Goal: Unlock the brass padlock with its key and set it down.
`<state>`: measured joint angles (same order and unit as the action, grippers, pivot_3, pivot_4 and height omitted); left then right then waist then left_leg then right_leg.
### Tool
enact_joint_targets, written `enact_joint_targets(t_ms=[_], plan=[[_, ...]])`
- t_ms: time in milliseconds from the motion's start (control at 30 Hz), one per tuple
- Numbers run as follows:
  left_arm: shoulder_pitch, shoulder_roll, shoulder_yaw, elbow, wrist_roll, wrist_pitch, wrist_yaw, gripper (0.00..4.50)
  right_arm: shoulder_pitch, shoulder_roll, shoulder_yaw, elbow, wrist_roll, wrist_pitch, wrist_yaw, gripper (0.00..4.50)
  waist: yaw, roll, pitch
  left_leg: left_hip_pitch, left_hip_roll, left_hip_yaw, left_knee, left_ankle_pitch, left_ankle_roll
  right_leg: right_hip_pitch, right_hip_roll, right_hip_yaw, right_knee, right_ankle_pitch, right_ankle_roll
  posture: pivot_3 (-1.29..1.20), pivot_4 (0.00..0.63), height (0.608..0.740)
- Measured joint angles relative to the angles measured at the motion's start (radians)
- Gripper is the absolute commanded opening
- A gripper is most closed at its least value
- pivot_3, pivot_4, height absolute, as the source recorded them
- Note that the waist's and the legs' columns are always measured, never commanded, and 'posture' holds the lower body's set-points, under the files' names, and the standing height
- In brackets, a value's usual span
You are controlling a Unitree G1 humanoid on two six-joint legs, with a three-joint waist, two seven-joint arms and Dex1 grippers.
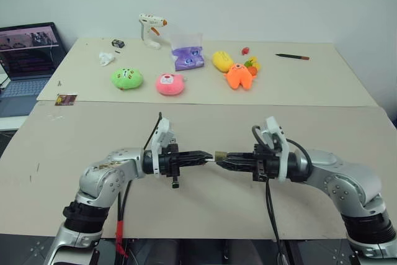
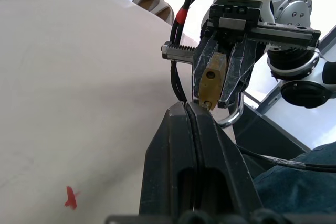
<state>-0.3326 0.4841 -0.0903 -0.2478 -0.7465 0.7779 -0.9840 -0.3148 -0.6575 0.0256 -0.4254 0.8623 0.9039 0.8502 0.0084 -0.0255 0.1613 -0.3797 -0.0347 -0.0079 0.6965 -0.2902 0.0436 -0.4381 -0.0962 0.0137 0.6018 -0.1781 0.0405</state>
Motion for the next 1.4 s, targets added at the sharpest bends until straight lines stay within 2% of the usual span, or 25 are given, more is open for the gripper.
enact_joint_targets(t_ms=[333,500,867,1067,1400], plan=[[0.035,-0.009,-0.001,-0.026,0.0,-0.019,0.003,0.05,-0.037,-0.019,-0.038,0.063,-0.025,0.0,-0.023,0.13,0.002,0.0,0.0,0.0,0.0,0.0,0.0,0.0,0.0,0.0,0.0,0.0,0.001,0.0,0.0,0.0,0.15,0.74],[-0.01,-0.022,0.034,0.032,0.02,-0.057,0.031,0.05,-0.032,-0.019,-0.033,0.063,-0.037,0.0,-0.017,0.13,0.001,0.0,0.0,0.0,0.0,0.0,0.0,0.0,0.0,0.0,0.0,0.0,0.002,0.0,0.0,0.0,0.15,0.74],[-0.062,-0.061,0.053,0.025,-0.017,-0.038,0.046,0.05,-0.026,-0.009,-0.027,0.061,-0.061,-0.003,-0.008,0.13,0.001,0.0,0.0,0.001,-0.001,0.0,0.001,0.0,0.0,0.0,0.0,0.0,0.003,0.0,0.0,0.0,0.15,0.74],[-0.074,-0.087,0.024,0.025,-0.02,-0.036,0.05,0.05,-0.026,0.004,-0.025,0.042,-0.055,-0.002,-0.01,0.13,0.001,0.0,0.0,0.001,-0.001,0.0,0.001,0.0,0.0,0.0,0.0,0.001,0.005,0.0,0.0,0.0,0.15,0.74],[-0.039,-0.061,-0.022,0.019,0.015,-0.054,0.01,0.05,-0.026,0.004,-0.027,0.041,-0.054,-0.001,-0.018,0.13,0.0,0.0,0.0,0.001,-0.001,0.001,0.001,0.0,0.0,0.0,0.0,0.001,0.005,0.0,0.0,0.0,0.15,0.74]])
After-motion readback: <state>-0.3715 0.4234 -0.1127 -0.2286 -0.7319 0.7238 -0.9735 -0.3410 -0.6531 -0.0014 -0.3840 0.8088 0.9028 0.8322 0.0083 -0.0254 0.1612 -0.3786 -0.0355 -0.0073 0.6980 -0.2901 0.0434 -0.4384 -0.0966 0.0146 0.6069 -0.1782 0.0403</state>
